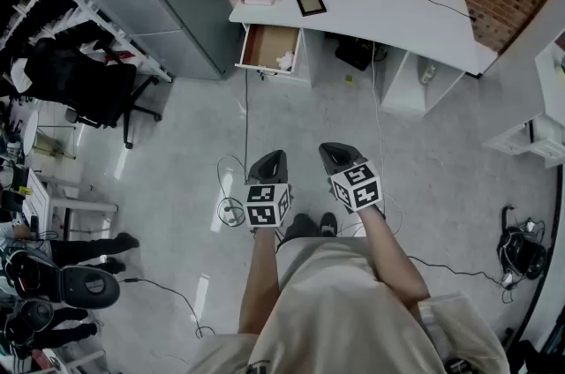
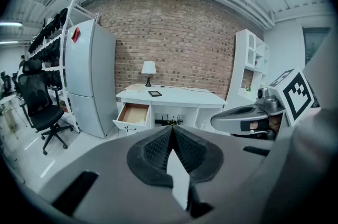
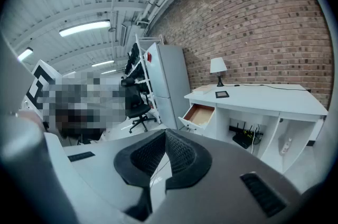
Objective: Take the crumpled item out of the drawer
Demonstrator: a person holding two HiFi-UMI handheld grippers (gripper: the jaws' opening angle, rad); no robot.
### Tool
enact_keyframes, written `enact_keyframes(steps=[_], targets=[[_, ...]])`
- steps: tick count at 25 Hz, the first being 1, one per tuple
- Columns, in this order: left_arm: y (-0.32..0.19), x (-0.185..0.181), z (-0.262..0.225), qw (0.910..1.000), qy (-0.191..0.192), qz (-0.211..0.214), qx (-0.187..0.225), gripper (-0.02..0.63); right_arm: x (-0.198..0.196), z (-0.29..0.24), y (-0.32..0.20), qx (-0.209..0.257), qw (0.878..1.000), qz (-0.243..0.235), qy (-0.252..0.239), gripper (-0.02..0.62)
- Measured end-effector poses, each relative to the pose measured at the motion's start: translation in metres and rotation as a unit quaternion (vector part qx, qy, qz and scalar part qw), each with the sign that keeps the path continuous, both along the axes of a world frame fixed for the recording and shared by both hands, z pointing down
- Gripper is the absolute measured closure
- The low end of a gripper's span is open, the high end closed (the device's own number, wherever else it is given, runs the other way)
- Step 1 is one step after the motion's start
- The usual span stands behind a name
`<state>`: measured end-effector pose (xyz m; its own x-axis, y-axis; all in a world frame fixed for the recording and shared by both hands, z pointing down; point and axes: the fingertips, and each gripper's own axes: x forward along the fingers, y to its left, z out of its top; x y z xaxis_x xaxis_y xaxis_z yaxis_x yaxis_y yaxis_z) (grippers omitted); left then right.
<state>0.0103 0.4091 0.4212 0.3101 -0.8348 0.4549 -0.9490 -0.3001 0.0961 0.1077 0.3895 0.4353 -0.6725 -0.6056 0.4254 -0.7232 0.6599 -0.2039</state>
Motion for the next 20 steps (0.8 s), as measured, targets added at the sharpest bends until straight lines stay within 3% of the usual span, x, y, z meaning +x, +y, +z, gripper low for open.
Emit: enact_keyframes(steps=[11,20], targets=[[-0.003,0.007,0.001,0.9999,-0.009,0.005,0.000,0.591,0.012,-0.002,-0.005,0.003,1.000,0.003,-0.001,0.571],[-0.002,-0.016,0.007,0.9995,-0.013,-0.028,0.001,0.591,0.018,0.009,-0.001,-0.029,0.998,0.009,-0.047,0.571]])
